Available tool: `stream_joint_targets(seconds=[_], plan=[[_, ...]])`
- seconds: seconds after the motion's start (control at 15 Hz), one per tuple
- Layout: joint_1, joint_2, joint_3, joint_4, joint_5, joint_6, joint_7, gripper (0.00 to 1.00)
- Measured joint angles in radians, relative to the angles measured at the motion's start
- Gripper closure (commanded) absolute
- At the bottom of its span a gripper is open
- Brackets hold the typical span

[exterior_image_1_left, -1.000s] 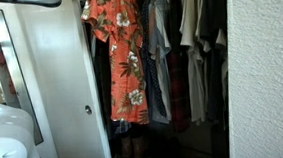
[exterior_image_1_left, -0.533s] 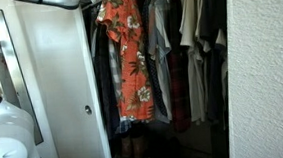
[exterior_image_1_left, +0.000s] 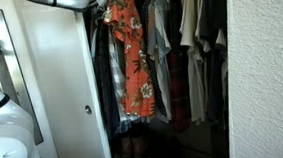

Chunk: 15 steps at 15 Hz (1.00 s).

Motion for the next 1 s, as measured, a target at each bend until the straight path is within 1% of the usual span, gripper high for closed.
stream_joint_targets(seconds=[0.47,1.0], plan=[[-0.039,0.1,0.047,0.106,-0.072,0.0,0.026,0.98],[-0.07,0.206,0.078,0.214,-0.198,-0.001,0.115,0.98]])
